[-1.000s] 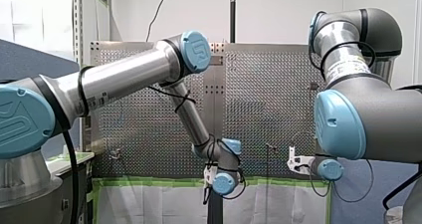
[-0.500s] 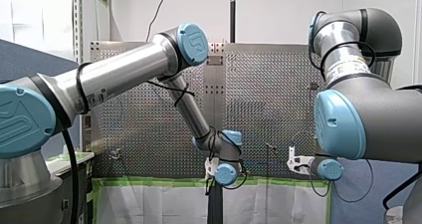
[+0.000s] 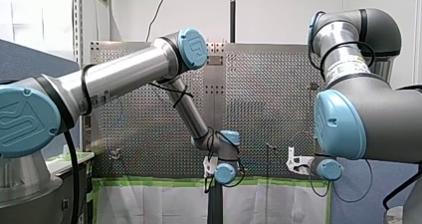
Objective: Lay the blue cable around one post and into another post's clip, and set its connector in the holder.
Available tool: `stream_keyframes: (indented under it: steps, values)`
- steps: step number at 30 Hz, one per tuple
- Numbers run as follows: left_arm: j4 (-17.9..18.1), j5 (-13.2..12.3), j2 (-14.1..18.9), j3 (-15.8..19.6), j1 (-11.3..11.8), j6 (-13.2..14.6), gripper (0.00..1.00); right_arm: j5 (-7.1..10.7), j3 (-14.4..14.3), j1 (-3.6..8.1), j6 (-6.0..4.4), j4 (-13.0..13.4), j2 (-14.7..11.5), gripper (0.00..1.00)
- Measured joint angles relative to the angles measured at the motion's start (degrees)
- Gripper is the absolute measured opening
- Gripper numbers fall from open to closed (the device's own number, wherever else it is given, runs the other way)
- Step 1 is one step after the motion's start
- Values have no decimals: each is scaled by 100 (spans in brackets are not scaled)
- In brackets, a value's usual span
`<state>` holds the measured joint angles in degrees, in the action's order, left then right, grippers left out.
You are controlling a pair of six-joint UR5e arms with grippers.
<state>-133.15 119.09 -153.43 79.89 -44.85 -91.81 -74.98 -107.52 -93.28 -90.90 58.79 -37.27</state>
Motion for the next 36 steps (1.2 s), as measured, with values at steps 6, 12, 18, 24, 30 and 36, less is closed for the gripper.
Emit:
stream_keyframes:
  steps: [6,12,18,24,30,36]
  values:
    - [-117,-9,3,-87,81,6,100,0,-1,-1,3,0,0,27]
    - [-312,-54,3,-96,139,42,100,-1,4,-1,1,1,0,27]
    - [-357,-271,3,-98,182,-18,87,-7,6,-1,0,1,-1,27]
    - [-301,-495,4,-98,199,-140,66,-15,6,-1,0,1,-2,27]
    - [-294,-543,3,-98,215,-261,53,-17,6,-1,0,1,2,27]
    - [-299,-566,3,-98,235,-388,18,-18,6,-1,0,1,0,27]
